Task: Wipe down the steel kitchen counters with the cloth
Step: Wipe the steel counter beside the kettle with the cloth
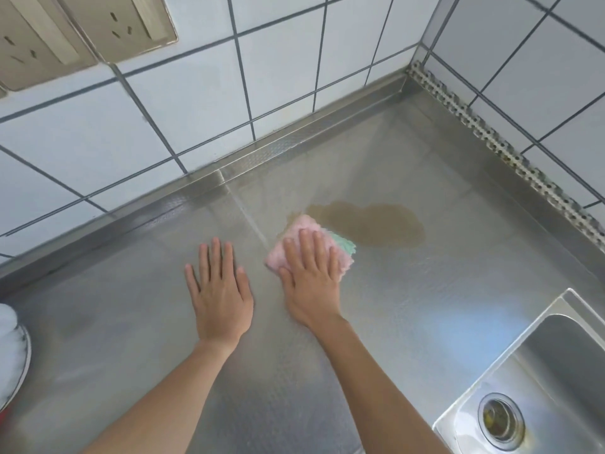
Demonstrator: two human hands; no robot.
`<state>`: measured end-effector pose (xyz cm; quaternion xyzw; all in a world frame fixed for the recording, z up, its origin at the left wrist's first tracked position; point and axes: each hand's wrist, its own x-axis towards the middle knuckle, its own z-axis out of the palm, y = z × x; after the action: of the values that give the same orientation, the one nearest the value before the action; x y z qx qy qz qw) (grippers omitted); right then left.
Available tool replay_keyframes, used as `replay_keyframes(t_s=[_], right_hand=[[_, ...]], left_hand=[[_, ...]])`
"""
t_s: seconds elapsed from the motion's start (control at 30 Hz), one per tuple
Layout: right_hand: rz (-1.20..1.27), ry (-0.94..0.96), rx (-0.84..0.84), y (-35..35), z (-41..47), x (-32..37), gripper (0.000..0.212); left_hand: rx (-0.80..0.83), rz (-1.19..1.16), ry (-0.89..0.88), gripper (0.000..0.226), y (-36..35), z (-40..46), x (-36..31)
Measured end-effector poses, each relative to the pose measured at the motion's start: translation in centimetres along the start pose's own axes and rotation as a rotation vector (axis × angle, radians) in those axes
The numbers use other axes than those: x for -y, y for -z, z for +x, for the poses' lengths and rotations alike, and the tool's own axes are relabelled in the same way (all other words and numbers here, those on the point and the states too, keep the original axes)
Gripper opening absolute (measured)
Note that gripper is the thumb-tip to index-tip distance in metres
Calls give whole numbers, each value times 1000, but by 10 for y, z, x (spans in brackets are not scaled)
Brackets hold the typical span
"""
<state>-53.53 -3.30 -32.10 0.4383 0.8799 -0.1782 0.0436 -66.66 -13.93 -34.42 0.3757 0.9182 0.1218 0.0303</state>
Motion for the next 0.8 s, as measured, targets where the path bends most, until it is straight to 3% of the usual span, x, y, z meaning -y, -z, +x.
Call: replay_keyframes(t_s=[0.2,0.33,0.43,0.53,0.67,0.8], right_hand=[[-34,360,40,-9,-54,-29,56],[-38,214,42,6,-28,-59,61],[9,44,0,16,32,-42,62],[54,18,7,21,85,-11,59],[-5,203,21,15,84,13,57],[-21,474,57,2,12,-21,55]], left_hand=[[-22,26,4,57,-2,0,0],[-19,22,19,57,0,2,-3],[-16,15,24,57,1,2,-4],[-17,17,25,56,1,3,-5],[-14,22,18,56,1,2,-4],[-13,23,8,56,0,2,-1]])
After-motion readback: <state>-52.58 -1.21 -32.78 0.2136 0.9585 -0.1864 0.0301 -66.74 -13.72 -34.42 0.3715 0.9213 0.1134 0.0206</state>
